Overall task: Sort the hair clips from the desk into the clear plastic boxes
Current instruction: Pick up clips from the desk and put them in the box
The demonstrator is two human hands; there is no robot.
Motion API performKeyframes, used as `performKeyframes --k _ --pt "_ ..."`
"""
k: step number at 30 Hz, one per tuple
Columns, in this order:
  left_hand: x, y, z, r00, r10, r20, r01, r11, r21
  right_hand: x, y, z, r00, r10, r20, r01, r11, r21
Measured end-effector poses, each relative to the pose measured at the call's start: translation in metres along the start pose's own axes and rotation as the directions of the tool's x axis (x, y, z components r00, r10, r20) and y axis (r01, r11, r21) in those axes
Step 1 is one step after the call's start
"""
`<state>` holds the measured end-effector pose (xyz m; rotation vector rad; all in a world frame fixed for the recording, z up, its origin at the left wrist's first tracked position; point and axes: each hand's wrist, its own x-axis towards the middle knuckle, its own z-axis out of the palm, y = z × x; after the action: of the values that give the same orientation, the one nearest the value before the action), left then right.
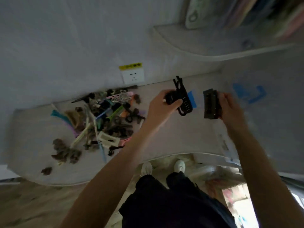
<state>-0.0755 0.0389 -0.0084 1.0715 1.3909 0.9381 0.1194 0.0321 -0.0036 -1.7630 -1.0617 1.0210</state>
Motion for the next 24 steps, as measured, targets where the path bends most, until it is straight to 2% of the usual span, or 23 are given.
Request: performKeyframes --k 2,4,6,7,9,10,13,15,19,22,24 --pt "0.014 0.008 0.037 0.991 0.133 0.033 -0.137 0.945 0.298 0.025 0.008 -0.022 1.000 -0.013 0.014 0.015 0.996 -0.088" --pt "0.030 0.015 0.072 0.975 0.206 0.087 -0.222 0.846 0.485 0.049 0.015 -0.039 0.997 -0.064 0.034 0.069 0.985 -0.161" --pt "0.048 0.016 0.103 0.964 0.247 0.101 -0.246 0.673 0.697 0.072 0.017 -0.055 0.989 -0.126 0.073 0.140 0.962 -0.234" --pt "0.057 0.014 0.114 0.956 0.270 0.116 -0.251 0.544 0.800 0.081 0.017 -0.058 0.983 -0.153 0.106 0.177 0.940 -0.291" --pt "0.072 0.008 0.132 0.947 0.266 0.180 -0.257 0.293 0.921 0.097 0.019 -0.061 0.968 -0.174 0.181 0.234 0.888 -0.395" --pt "0.077 0.005 0.136 0.950 0.233 0.208 -0.256 0.198 0.946 0.102 0.021 -0.059 0.960 -0.173 0.219 0.256 0.858 -0.445" --pt "0.088 0.001 0.147 0.962 0.158 0.223 -0.230 0.028 0.973 0.117 0.034 -0.054 0.931 -0.128 0.341 0.308 0.774 -0.553" --pt "0.090 -0.002 0.150 0.967 0.135 0.217 -0.218 -0.007 0.976 0.125 0.043 -0.050 0.900 -0.091 0.427 0.354 0.723 -0.593" --pt "0.089 -0.013 0.143 0.976 0.087 0.202 -0.206 0.037 0.978 0.133 0.053 -0.041 0.883 -0.013 0.469 0.365 0.646 -0.670" --pt "0.084 -0.022 0.131 0.957 0.188 0.223 -0.259 0.201 0.945 0.133 0.055 -0.033 0.851 0.034 0.523 0.353 0.700 -0.621" --pt "0.078 -0.029 0.121 0.913 0.350 0.208 -0.332 0.344 0.879 0.132 0.055 -0.030 0.833 0.060 0.551 0.338 0.732 -0.591"
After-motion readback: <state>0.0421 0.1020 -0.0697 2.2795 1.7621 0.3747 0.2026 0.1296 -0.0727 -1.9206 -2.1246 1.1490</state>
